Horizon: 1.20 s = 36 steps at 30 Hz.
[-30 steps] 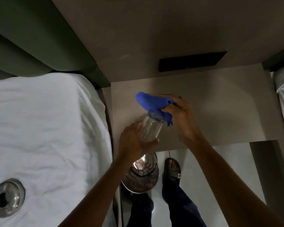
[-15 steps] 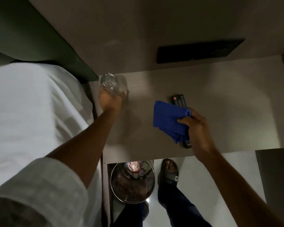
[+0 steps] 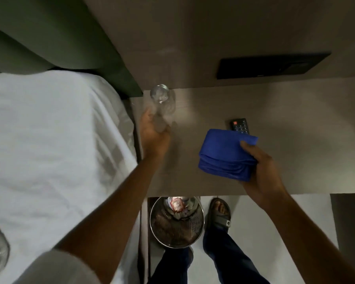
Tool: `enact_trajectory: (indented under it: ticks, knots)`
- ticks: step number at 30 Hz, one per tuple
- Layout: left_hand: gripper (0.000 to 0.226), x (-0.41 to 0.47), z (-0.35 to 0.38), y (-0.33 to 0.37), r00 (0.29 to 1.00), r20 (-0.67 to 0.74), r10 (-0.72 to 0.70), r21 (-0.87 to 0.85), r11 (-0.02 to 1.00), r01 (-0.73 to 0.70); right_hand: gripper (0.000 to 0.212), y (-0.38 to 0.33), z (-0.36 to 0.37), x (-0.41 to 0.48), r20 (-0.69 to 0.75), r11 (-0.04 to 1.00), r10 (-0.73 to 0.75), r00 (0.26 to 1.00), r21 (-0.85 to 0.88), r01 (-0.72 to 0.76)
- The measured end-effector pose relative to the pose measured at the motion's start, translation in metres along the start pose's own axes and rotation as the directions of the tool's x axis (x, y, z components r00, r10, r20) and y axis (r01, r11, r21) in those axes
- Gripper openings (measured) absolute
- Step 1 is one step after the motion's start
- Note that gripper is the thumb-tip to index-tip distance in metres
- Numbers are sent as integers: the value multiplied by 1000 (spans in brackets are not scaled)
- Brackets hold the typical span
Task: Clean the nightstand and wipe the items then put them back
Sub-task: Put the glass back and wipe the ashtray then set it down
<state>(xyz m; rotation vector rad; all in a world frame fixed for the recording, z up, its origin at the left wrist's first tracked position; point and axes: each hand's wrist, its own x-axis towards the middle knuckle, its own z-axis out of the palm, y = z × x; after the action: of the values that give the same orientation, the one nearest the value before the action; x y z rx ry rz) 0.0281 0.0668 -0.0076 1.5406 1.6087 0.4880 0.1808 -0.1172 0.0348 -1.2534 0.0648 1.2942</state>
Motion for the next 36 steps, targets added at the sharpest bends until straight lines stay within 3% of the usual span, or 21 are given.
enact_trajectory:
  ticks: [4,8,12,15,19,22,24,27,31,33,36]
  knots:
    - [50,-51,-45,-14,961,-102,256,24,967,-255,48,7,35,-1,67,985,-42,997,-162,52]
    - [39,-72,-130,-41,871,-251,421,305,889,-342,43,13,79,-18,152,948,-62,987,-301,105]
    - [35,-94,-217,-82,837,-309,452,502,825,-260,43,19,103,-42,129,934,-63,990,-341,104]
    - [63,-108,-272,-116,857,-432,280,590,807,34,46,30,118,-55,129,927,-42,991,-364,87]
    - [105,-123,-311,-150,857,-504,-109,466,801,376,35,45,136,-69,169,918,-46,985,-382,108]
    - [120,-128,-328,-166,854,-427,-297,339,823,456,37,53,143,-76,166,909,-42,985,-402,106]
    - [124,-132,-335,-173,866,-363,-345,242,862,445,37,55,148,-80,172,900,-53,984,-419,122]
    - [126,-135,-335,-167,911,-349,-219,284,902,325,33,60,158,-88,188,841,-122,975,-501,202]
    - [110,-139,-300,-126,969,-238,63,328,945,19,25,67,177,-99,315,625,-260,913,-666,408]
    - [102,-143,-272,-101,978,-185,93,161,985,-63,36,71,188,-106,415,542,-276,867,-678,496]
    - [107,-145,-225,-70,995,-44,94,-131,986,-99,44,80,197,-119,517,440,-336,787,-653,617]
